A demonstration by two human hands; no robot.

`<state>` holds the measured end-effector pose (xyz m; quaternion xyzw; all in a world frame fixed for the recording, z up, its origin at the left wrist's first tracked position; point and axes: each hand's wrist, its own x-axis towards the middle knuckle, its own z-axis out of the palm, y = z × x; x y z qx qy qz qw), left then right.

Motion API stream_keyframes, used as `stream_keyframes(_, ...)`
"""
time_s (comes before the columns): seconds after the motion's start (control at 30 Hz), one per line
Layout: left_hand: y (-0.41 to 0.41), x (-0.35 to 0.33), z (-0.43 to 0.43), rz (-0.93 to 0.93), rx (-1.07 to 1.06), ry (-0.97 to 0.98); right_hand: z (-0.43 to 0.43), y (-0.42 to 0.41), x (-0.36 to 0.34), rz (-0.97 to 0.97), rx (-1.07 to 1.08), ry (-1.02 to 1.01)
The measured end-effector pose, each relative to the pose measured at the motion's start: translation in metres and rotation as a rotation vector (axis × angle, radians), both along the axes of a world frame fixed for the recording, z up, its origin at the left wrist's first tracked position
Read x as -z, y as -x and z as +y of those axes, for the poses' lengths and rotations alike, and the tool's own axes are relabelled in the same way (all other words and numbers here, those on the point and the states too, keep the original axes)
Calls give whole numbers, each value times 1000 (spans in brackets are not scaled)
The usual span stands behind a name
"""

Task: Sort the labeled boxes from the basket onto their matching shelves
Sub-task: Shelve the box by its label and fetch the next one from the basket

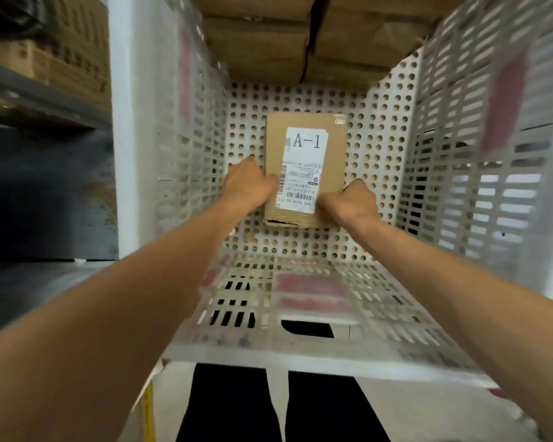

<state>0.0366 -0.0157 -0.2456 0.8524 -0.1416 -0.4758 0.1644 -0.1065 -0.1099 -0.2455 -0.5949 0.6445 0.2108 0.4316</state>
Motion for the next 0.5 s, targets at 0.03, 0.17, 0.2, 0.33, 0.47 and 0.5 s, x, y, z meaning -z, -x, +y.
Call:
stream_keyframes(0.03, -3, 4, -6, 106, -31, 16, -4, 1, 3, -9, -3, 11)
stream_keyframes(0.17, 2, 17, -18, 361, -248, 152, -14, -3, 16, -300, 35, 7)
stream_keyframes(0.2, 5, 22, -17, 378, -277, 176, -16, -3, 19, -368, 87, -32)
stream_keyframes(0.33, 8, 40, -7, 469, -368, 262, -23, 2, 34, -498, 275, -211)
stream_keyframes(0.47, 7, 44, -8, 541, -355, 294, -26, 6, 43, -550, 223, -247)
stream_keyframes(0.5, 8, 41, -9, 543, -344, 292, -26, 6, 43, -557, 226, -254)
